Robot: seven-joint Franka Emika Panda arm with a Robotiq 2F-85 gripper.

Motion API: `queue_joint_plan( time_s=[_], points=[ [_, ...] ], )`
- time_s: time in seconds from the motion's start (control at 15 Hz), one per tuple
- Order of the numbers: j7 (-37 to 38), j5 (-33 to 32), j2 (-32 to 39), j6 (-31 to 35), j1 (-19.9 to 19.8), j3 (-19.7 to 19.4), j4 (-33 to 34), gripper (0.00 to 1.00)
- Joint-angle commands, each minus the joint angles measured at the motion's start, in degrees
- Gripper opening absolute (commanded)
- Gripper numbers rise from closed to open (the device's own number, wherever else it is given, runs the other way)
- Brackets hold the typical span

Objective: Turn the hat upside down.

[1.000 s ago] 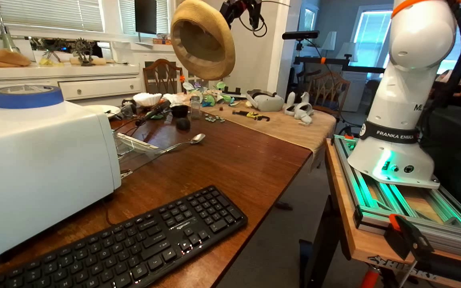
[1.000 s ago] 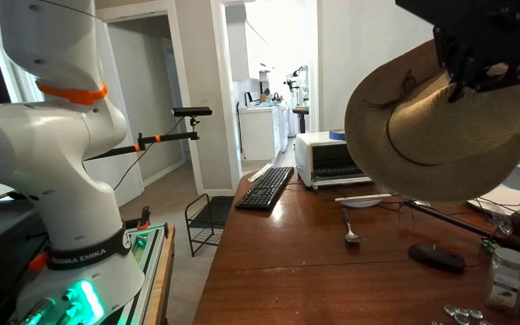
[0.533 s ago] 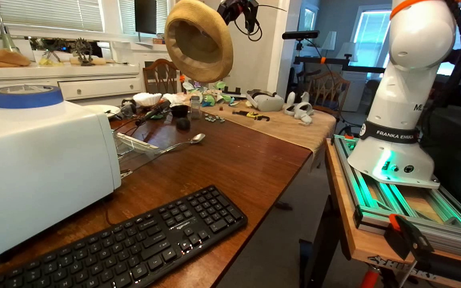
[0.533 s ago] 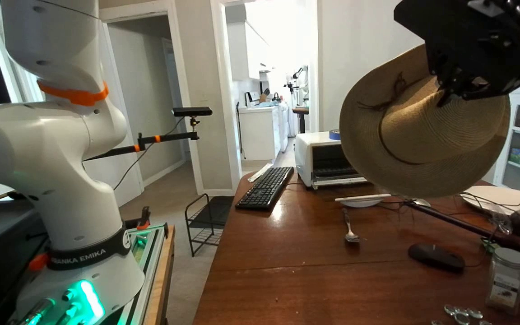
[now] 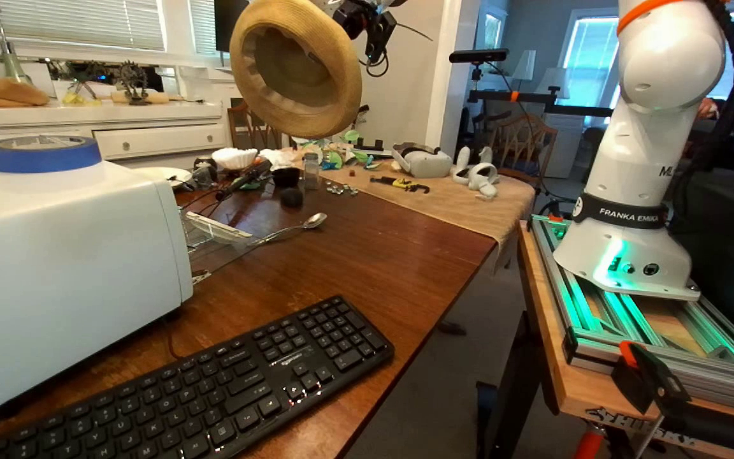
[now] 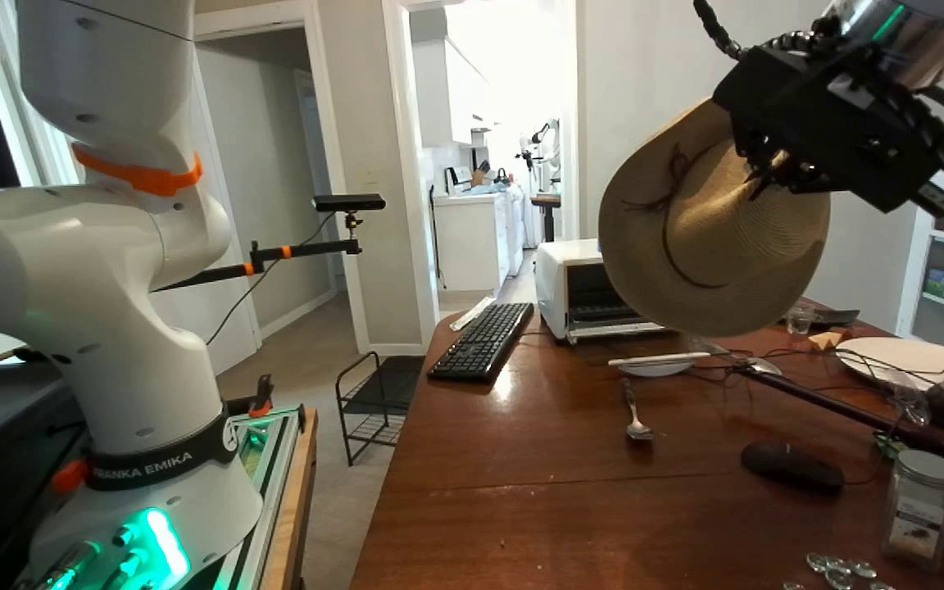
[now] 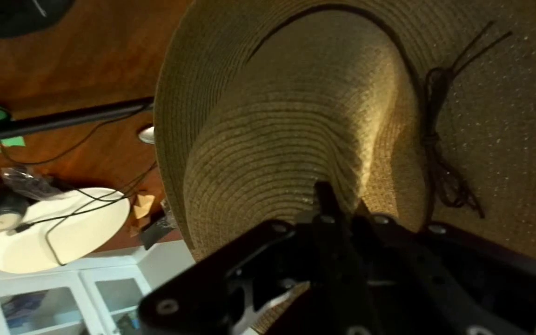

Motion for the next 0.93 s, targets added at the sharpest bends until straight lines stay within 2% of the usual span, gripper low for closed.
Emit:
queue_joint_plan(
  time_s=[0.0, 0.2, 0.4, 0.67, 0.87],
  points=[
    [-7.8, 3.88, 5.78, -5.03, -0.33, 2.05, 6.07, 0.02],
    [-13.03, 7.09, 11.6, -8.32, -0.76, 4.09, 11.92, 0.02],
    [-15.24, 10.97, 20.17, -12.53, -1.04, 6.52, 20.77, 0.02],
    [-14.07, 13.08, 31.89, -17.89, 0.5, 10.61, 31.89, 0.02],
    [-11.26, 11.91, 38.7, -25.22, 0.81, 13.1, 39.37, 0.02]
  ],
)
